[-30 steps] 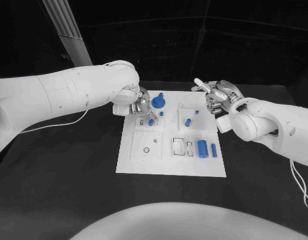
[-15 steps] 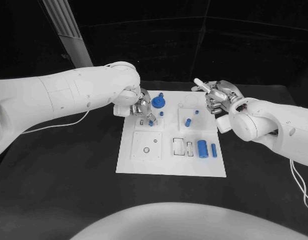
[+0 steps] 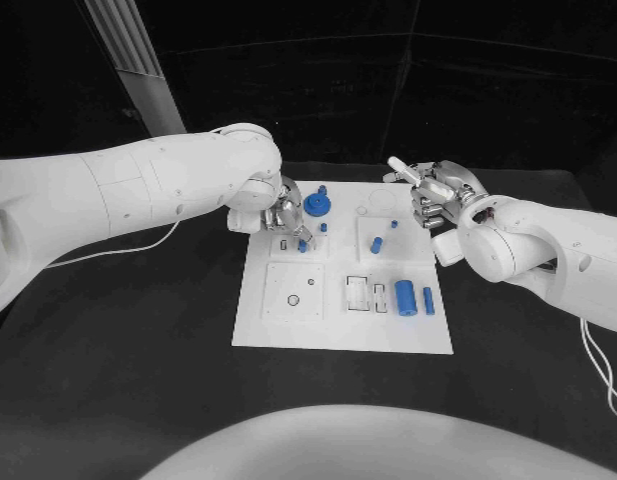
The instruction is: Assemble the parts on the task board
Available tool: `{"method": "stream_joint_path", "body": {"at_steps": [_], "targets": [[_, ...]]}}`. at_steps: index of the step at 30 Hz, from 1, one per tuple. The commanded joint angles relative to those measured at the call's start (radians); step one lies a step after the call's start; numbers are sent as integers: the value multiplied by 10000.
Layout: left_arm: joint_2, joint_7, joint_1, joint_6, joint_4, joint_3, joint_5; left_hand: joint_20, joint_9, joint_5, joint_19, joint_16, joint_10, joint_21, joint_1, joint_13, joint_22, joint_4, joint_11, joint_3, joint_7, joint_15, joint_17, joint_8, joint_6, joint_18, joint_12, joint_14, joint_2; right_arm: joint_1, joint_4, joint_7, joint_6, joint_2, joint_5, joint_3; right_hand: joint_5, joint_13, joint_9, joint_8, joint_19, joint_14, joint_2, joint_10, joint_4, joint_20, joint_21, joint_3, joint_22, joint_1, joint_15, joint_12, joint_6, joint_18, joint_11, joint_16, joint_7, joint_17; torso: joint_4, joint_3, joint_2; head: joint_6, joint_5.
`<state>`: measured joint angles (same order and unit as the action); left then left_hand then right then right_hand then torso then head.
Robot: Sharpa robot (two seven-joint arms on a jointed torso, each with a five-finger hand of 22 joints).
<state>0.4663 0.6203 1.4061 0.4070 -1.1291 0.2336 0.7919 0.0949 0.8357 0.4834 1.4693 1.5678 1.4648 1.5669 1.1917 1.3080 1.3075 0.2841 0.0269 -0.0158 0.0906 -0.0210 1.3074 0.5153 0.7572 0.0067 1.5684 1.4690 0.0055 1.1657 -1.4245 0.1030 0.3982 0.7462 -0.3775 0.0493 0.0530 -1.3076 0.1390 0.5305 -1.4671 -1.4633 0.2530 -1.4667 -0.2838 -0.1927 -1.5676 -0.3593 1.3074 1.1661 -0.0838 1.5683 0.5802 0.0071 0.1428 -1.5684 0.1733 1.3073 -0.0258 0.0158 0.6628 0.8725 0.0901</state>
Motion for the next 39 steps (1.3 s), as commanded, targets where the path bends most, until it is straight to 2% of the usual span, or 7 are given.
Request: {"method": "stream_joint_path", "body": {"at_steps": [1, 3, 4, 5, 21, 39], "targets": [[-17, -20, 9, 130, 21, -1, 41, 64, -42, 497, 1015, 30, 1060, 39, 60, 2628, 2633, 35, 21, 65, -10, 48, 2634, -67, -52, -67, 24, 1018, 124, 15, -13, 27, -60, -6, -18, -5, 40, -2632, -12, 49, -1037, -1075, -4, -1041, -45, 49, -32, 36, 2634, 76, 36, 25, -70, -71, -21, -24, 420, 2635, 3, 0, 1, 1, 4], [-21, -22, 9, 144, 29, -1, 41, 54, -72, 1096, 1015, 30, 1060, 39, 150, 2628, 2633, 25, 4, 146, -29, 32, 2634, -72, -54, -67, 24, 1018, 134, 15, -14, 26, -57, -6, -18, -5, 40, -2632, -12, 49, -1037, -1075, -4, -1041, -45, 49, -32, 36, 2634, 76, 36, 25, -70, -71, -21, -24, 420, 2635, 1, -1, 2, 1, 4], [-23, -23, 9, 153, 34, -1, 41, 49, -86, 1269, 1015, 30, 1060, 39, 167, 2628, 2633, 30, -1, 175, -33, 29, 2634, -71, -50, -67, 24, 1018, 136, 15, -13, 27, -55, -7, -18, -5, 40, -2632, -12, 49, -1037, -1075, -4, -1041, -45, 49, -32, 36, 2634, 76, 36, 25, -70, -71, -21, -24, 420, 2635, 2, -2, 2, 1, 3], [-26, -25, 9, 162, 38, -1, 41, 48, -90, 1307, 1015, 30, 1060, 39, 172, 2628, 2633, 29, -2, 182, -34, 28, 2634, -70, -49, -67, 24, 1018, 132, 15, -12, 28, -54, -8, -18, -5, 40, -2632, -12, 49, -1037, -1075, -4, -1041, -45, 49, -32, 36, 2634, 76, 36, 25, -70, -71, -21, -24, 420, 2635, 0, 0, 1, 1, 7], [-53, 34, 6, 258, 59, -1, 40, 44, -121, 1371, 1015, 30, 1060, 39, 1, 2628, 2633, 66, 17, 72, -4, 35, 2634, -60, -30, -67, 24, 1018, -10, 15, -10, 21, -45, -11, -18, -5, 39, -2632, -22, 50, -1037, -1075, 12, -1041, -45, 47, -32, 40, 2634, 93, 34, 25, -79, -71, -19, -24, 422, 2635, 0, -3, 2, 1, -7], [-88, 291, -4, 405, 70, -1, 40, 56, -180, 1386, 1015, 30, 1060, 39, -458, 2628, 2633, 80, 44, -106, 23, 57, 2634, -67, -30, -67, 24, 1018, -4, 15, -18, 13, -30, -10, -18, -5, 40, -2632, -26, 51, -1037, -1075, 21, -1041, -45, 46, -32, 45, 2634, 101, 33, 25, -82, -71, -18, -24, 423, 2635, 3, -2, -3, 1, -14]]}}
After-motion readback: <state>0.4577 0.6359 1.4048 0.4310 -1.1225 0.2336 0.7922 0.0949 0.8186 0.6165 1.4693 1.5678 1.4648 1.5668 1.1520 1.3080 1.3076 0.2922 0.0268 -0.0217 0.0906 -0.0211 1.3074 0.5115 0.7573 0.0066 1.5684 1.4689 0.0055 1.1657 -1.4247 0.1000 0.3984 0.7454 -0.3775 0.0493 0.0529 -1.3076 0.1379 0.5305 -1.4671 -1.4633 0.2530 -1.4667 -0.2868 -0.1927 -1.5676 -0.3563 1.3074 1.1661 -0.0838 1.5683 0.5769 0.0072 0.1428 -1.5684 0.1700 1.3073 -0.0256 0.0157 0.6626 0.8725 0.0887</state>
